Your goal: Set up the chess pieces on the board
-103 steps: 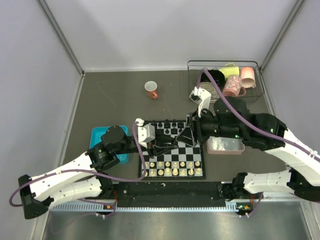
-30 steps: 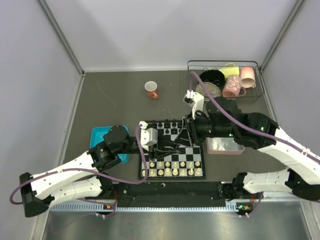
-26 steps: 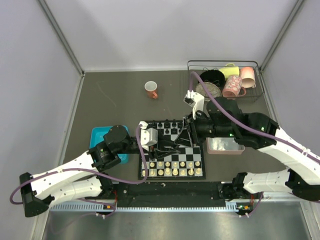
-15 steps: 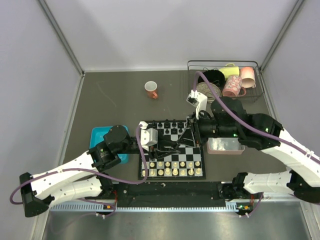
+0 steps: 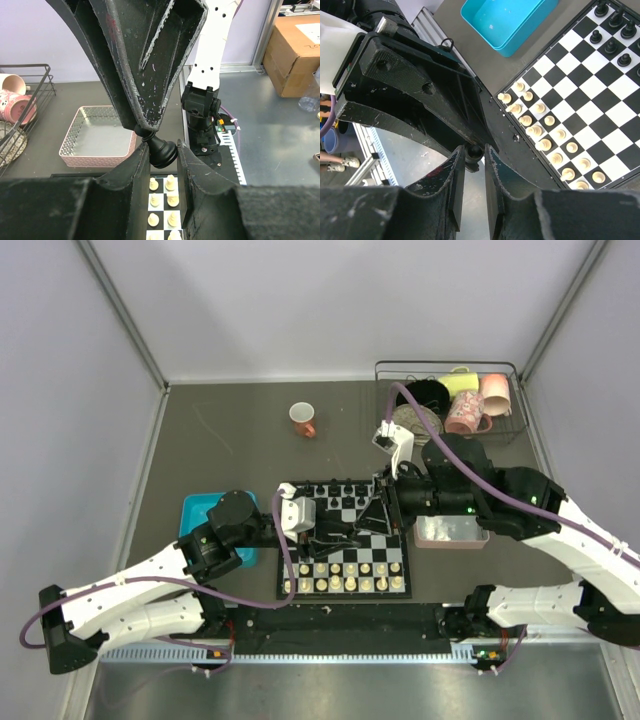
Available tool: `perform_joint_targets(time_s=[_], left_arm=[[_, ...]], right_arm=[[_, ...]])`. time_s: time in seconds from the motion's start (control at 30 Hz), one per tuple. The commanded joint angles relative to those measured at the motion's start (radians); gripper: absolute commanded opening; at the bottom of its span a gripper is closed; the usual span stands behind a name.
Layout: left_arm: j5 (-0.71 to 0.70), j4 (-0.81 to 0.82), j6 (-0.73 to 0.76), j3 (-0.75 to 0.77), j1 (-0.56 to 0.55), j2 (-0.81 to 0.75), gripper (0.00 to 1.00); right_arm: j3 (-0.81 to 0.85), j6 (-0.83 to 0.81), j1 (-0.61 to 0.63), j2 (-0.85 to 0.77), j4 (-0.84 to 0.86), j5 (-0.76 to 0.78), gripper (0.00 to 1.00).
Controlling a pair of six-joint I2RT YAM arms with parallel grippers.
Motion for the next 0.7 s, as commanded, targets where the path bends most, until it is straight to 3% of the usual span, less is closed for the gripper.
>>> perform_joint_targets(time_s=[0.0,0.17,0.3,0.47,0.57,0.67], left_arm=[[0.021,0.026,0.014,0.028,-0.006,0.005,0.2],[0.019,0.026,0.014,0.026,-0.006,0.005,0.2],[0.013,0.028,0.016,0.022,-0.006,0.002,0.21],[-0.007,0.033,0.011,0.013,-0.006,-0.007,0.31],[-0.022,0.04,0.007,0.003,-0.006,-0.015,0.42],[-0.025,0.049,0.002,0.0,-0.008,-0.015,0.43]], right_arm=[[0.001,-0.001,-0.015,-0.002,0.03,-0.011,0.2],[-0.003,0.0,-0.015,0.009,0.038,-0.019,0.14],[0.001,-0.001,-0.015,0.012,0.04,-0.017,0.01],[0.004,-0.003,-0.018,0.0,0.04,-0.011,0.0],[0.002,-0.003,-0.018,-0.008,0.04,-0.011,0.0],[-0.001,-0.003,-0.017,-0.013,0.04,-0.014,0.0]])
